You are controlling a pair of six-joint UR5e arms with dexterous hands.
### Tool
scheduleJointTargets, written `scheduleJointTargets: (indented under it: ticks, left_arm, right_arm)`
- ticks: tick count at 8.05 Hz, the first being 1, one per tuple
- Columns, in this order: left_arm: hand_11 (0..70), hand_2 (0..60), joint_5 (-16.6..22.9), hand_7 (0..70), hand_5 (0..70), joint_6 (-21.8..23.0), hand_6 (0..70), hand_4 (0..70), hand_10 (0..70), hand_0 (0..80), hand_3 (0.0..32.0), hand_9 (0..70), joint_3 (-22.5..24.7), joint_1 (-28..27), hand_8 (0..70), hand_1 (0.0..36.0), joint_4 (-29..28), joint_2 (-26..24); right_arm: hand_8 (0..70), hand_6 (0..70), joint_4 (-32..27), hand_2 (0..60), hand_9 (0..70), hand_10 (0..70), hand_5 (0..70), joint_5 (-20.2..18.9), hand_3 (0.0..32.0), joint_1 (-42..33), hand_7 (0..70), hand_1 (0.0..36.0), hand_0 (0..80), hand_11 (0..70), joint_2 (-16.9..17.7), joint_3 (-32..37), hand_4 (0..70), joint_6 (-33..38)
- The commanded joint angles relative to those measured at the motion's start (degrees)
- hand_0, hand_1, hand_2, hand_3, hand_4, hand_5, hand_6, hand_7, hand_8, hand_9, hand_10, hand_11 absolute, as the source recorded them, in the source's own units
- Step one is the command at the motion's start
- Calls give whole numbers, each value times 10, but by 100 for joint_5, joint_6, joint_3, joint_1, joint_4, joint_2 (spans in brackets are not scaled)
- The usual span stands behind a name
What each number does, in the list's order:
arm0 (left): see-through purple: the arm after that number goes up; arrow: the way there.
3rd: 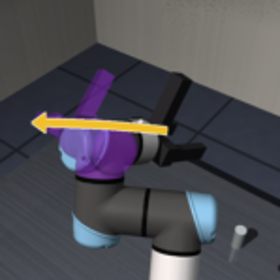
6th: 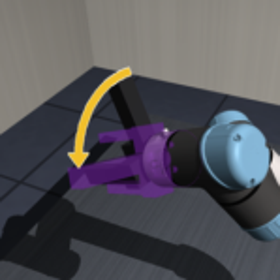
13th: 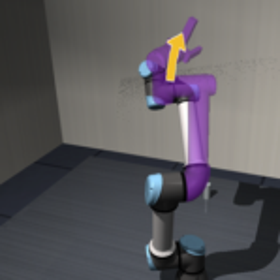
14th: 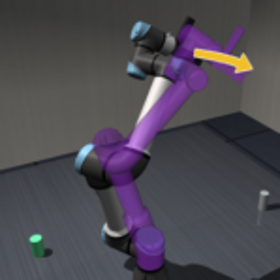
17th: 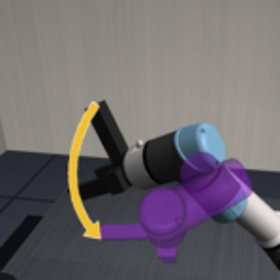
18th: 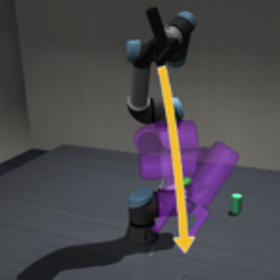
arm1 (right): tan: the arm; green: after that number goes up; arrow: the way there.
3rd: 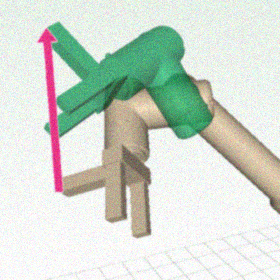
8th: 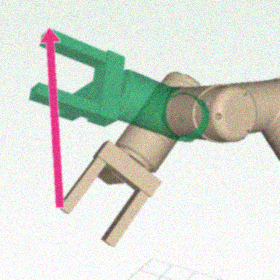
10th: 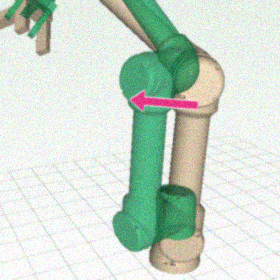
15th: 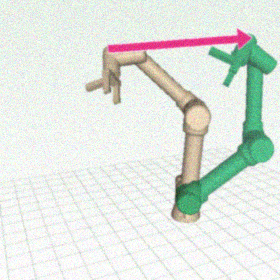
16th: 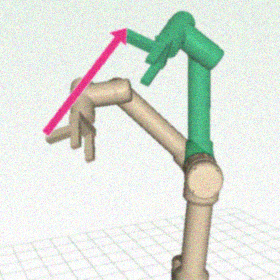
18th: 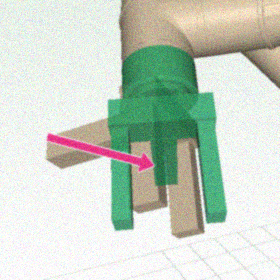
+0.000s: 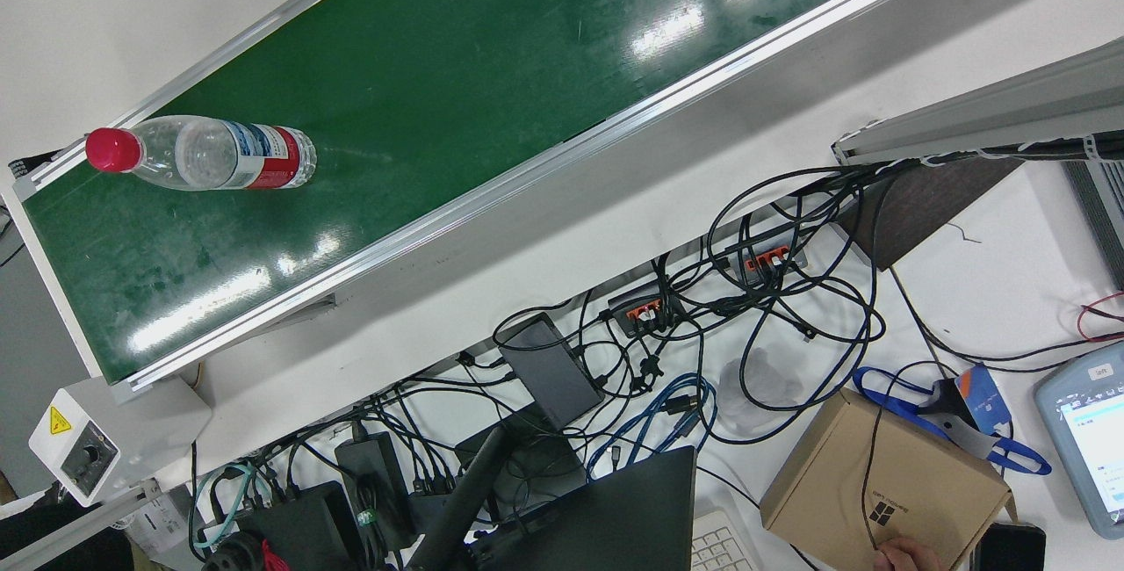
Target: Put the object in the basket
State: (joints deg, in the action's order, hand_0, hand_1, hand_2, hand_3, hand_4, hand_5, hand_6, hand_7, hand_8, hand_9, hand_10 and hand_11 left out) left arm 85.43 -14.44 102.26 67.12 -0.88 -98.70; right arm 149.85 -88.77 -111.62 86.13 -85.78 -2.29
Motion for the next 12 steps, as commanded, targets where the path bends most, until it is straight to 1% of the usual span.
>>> scheduleJointTargets:
  ticks: [1, 3, 4, 5, 11, 12]
  left_arm:
    - [111, 0, 0, 16, 192, 11, 38, 134, 67, 499, 0, 14, 5, 11, 21, 106, 0, 0]
    - [108, 0, 0, 16, 191, 11, 38, 136, 66, 498, 0, 14, 5, 11, 22, 106, 0, 0]
    - [114, 0, 0, 21, 195, 11, 48, 154, 70, 499, 0, 21, -4, 3, 32, 109, 0, 0]
    - [115, 0, 0, 21, 196, 11, 48, 154, 70, 499, 0, 21, -4, 2, 32, 109, 0, 0]
    - [114, 0, 0, 20, 194, 20, 44, 149, 69, 499, 0, 19, 14, 11, 30, 110, 0, 0]
    - [108, 0, 0, 17, 191, 20, 37, 132, 65, 496, 0, 16, 14, 11, 23, 107, 0, 0]
  right_arm:
    - [0, 0, -9, 0, 0, 0, 0, 0, 0, 0, 0, 0, 0, 0, 0, 0, 0, 0]
    - [0, 0, -9, 0, 0, 0, 0, 0, 0, 0, 0, 0, 0, 0, 0, 0, 0, 0]
    - [0, 0, 0, 0, 0, 0, 0, 0, 0, 0, 0, 0, 0, 0, 0, 0, 0, 0]
    - [0, 0, 0, 0, 0, 0, 0, 0, 0, 0, 0, 0, 0, 0, 0, 0, 0, 0]
    - [0, 0, -9, 0, 0, 0, 0, 0, 0, 0, 0, 0, 0, 0, 0, 0, 0, 0]
    - [0, 0, 0, 0, 0, 0, 0, 0, 0, 0, 0, 0, 0, 0, 0, 0, 0, 0]
